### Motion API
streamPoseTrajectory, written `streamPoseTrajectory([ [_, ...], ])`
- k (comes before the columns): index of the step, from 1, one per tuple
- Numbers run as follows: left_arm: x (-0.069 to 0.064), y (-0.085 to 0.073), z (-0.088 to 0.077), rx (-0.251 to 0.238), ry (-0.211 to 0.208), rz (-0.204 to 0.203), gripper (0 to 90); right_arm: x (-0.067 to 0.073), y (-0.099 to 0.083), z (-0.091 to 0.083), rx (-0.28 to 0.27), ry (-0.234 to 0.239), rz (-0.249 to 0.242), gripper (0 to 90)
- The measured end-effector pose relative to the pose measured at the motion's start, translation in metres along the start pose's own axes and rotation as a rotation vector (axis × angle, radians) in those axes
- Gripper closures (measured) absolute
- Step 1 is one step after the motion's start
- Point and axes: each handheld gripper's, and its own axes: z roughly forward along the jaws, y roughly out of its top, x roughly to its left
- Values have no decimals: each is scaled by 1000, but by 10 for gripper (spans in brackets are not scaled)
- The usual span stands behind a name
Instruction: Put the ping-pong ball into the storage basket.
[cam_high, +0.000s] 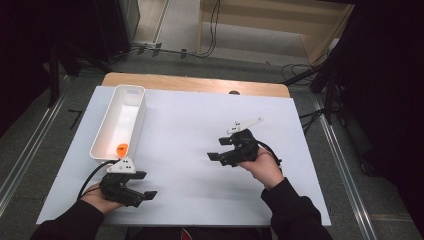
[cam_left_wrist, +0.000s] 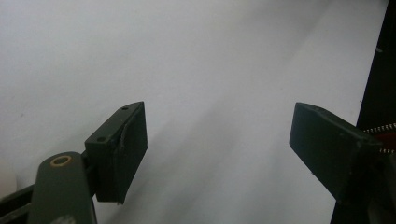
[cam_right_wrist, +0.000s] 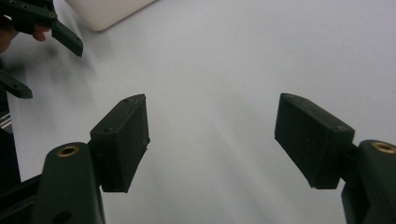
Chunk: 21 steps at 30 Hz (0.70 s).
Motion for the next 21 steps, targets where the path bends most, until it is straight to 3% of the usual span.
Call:
streamPoseTrajectory([
  [6, 0, 0, 0, 0, 1, -1, 198, -6, -11, -4, -8, 5, 31, 248],
  [21, 0, 0, 0, 0, 1, -1, 198, -9, -30, -18, -24, -45, 58, 248],
])
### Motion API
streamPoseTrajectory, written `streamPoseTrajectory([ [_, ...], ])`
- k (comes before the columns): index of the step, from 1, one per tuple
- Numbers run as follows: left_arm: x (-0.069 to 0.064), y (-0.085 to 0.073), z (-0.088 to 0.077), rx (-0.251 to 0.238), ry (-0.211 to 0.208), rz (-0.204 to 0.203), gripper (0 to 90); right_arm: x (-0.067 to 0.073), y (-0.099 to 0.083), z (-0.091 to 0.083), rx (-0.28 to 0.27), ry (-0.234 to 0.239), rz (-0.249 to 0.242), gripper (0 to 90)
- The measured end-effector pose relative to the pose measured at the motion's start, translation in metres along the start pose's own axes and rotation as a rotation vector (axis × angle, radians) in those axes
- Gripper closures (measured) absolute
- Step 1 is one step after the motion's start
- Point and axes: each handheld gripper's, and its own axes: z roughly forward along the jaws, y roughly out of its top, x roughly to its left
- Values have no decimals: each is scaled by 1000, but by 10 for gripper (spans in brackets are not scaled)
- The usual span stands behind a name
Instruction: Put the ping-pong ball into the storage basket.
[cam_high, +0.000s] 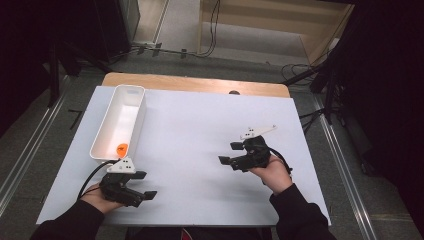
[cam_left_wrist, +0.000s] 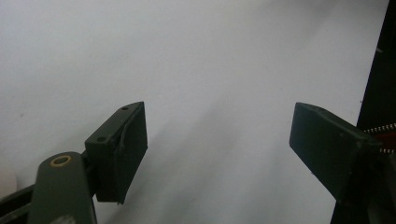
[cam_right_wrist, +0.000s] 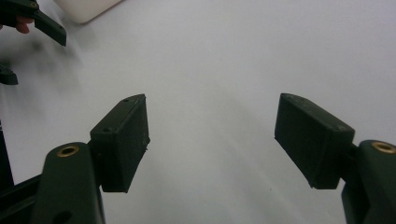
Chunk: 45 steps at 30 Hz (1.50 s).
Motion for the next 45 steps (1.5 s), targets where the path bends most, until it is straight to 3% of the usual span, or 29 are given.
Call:
streamPoseTrajectory([
  [10, 0, 0, 0, 0, 2, -1, 198, 0, -16, -8, 13, -25, 8, 248],
  [25, 1, 0, 0, 5, 5, -2, 198, 3, -42, -13, 23, -18, 14, 247],
  [45, 1, 0, 0, 4, 9, -6, 198, -5, -78, -32, 19, -59, 76, 248],
])
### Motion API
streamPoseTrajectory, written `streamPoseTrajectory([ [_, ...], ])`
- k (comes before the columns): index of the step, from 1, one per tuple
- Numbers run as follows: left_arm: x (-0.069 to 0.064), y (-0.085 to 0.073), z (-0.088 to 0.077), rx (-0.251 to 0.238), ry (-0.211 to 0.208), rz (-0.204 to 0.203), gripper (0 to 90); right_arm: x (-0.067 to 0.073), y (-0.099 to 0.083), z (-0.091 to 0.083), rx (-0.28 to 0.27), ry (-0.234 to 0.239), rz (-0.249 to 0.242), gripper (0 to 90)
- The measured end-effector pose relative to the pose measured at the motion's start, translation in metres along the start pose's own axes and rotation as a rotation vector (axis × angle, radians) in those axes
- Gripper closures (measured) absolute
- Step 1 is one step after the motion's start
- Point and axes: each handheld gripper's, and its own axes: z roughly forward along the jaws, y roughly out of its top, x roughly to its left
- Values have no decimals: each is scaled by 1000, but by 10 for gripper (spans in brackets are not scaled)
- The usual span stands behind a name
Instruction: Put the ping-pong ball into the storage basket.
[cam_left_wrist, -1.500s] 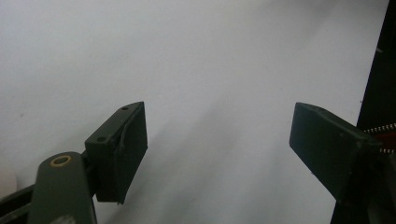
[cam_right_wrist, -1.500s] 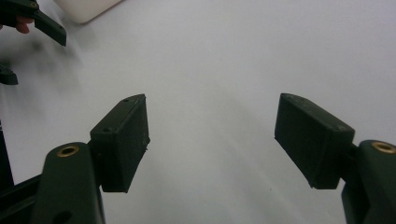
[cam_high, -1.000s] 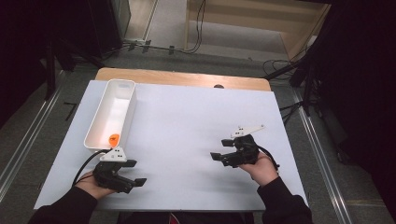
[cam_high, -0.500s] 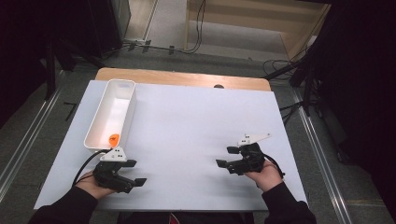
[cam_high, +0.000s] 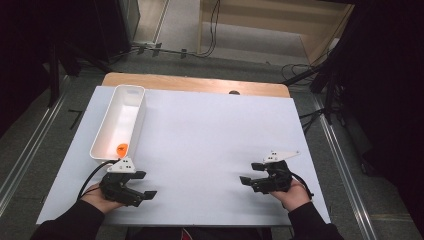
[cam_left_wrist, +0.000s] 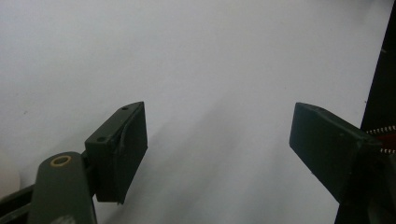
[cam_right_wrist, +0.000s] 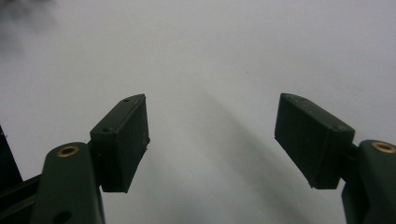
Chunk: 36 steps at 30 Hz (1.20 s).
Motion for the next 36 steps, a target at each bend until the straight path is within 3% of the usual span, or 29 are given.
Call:
streamPoseTrajectory([
  [10, 0, 0, 0, -7, 4, -12, 198, -2, -14, -4, 0, -3, 25, 248],
  [18, 0, 0, 0, -6, 7, -11, 198, -1, -23, -5, 5, -4, 14, 248],
  [28, 1, 0, -1, -12, 12, -10, 198, -3, -26, -5, 13, -4, 47, 247],
  [36, 1, 0, -1, -11, 13, -10, 198, -3, -26, -4, 19, 0, 33, 247],
])
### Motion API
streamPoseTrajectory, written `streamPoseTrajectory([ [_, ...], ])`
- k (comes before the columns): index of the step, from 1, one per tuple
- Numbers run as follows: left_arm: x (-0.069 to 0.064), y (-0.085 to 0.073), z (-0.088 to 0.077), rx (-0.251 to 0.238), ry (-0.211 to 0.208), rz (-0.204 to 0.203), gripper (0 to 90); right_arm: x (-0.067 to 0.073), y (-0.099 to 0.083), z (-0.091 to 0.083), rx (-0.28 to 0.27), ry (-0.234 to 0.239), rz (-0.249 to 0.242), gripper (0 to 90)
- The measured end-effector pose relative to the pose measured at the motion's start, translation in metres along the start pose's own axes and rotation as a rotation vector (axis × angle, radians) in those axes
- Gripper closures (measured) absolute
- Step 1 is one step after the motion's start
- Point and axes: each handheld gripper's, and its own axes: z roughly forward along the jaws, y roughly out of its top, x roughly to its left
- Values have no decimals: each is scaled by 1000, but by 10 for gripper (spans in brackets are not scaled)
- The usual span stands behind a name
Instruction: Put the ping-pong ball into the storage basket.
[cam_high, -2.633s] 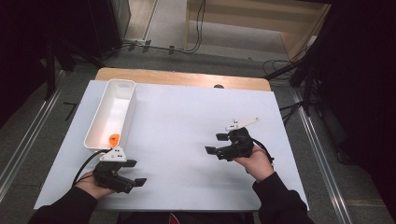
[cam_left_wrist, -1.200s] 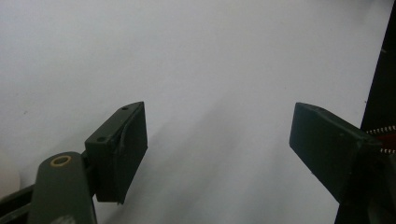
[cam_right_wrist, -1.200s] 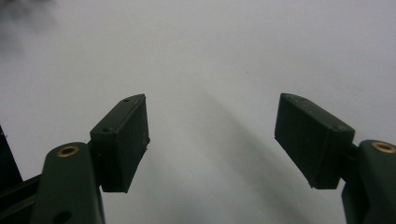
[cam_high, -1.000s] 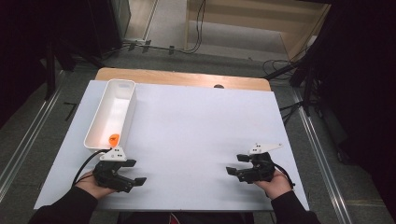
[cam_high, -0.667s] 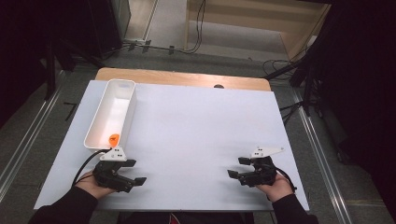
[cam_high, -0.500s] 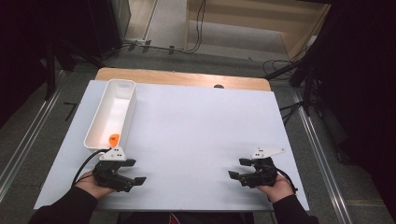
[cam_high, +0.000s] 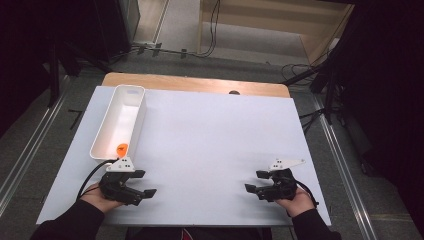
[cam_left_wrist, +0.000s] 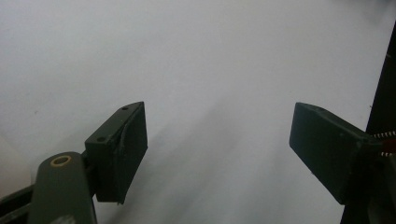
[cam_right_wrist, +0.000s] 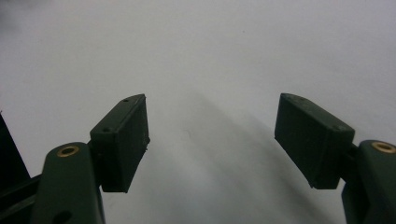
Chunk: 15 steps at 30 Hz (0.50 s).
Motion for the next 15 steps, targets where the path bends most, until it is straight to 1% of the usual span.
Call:
streamPoseTrajectory([
  [4, 0, 0, 0, 0, -1, 0, 198, 0, 0, 0, 1, -1, 6, 247],
  [5, 0, 0, 0, 1, 0, 1, 198, 0, 0, 0, 4, 1, -1, 247],
  [13, 0, 0, 0, -2, 0, 2, 198, 0, 0, 1, 8, 1, -1, 247],
  [14, -1, 0, 0, -13, 3, 12, 198, 0, 0, 1, 9, 1, 1, 247],
  [15, -1, -1, 1, -29, 16, 21, 198, 0, 0, 1, 9, 1, 0, 247],
])
